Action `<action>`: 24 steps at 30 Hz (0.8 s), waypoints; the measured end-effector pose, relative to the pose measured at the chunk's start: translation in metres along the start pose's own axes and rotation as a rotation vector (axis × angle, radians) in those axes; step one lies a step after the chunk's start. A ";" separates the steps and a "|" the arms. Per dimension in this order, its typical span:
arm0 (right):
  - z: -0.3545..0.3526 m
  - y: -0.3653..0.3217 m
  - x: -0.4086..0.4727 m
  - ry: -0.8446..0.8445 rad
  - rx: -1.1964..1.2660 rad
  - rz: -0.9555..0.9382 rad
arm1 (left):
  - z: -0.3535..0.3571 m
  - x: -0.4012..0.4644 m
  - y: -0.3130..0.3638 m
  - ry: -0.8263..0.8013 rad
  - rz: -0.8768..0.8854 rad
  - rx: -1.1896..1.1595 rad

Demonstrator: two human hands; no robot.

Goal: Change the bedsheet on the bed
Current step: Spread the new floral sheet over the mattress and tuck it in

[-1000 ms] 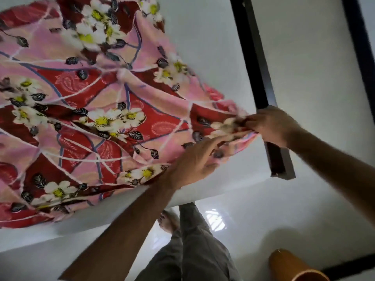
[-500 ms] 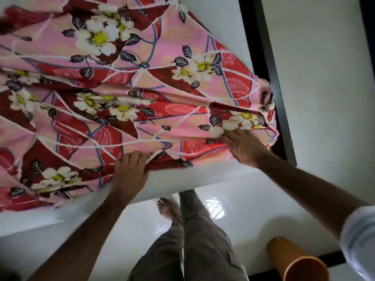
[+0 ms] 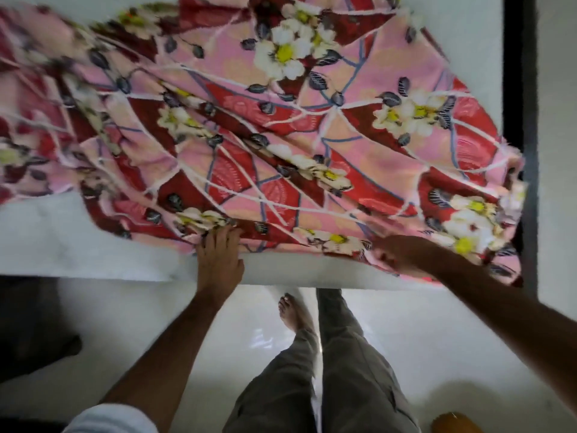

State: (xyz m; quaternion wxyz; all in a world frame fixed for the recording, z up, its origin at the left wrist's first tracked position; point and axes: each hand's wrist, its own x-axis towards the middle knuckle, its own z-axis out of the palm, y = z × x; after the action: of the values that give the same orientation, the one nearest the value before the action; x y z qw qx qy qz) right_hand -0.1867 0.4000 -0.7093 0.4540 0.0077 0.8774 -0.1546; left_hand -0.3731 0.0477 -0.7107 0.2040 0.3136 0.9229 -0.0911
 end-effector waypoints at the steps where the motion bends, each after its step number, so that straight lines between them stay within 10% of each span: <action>1: -0.016 -0.027 0.007 0.118 0.090 -0.037 | -0.001 -0.003 -0.010 -0.007 -0.050 -0.004; 7: -0.057 -0.179 0.100 0.427 0.032 -0.429 | -0.010 0.009 -0.082 0.018 -0.333 -0.133; 14: -0.079 -0.270 0.169 0.482 -0.243 -0.259 | 0.010 0.020 -0.166 0.189 -0.478 -0.425; 24: -0.171 -0.420 0.232 0.498 0.024 -0.392 | 0.055 -0.018 -0.262 0.187 -0.190 -0.573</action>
State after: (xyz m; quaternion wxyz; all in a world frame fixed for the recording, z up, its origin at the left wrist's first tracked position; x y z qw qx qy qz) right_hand -0.5239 0.0181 -0.6909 0.1868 -0.1183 0.9445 -0.2430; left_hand -0.5039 -0.1847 -0.7415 0.1887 0.1629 0.9509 0.1832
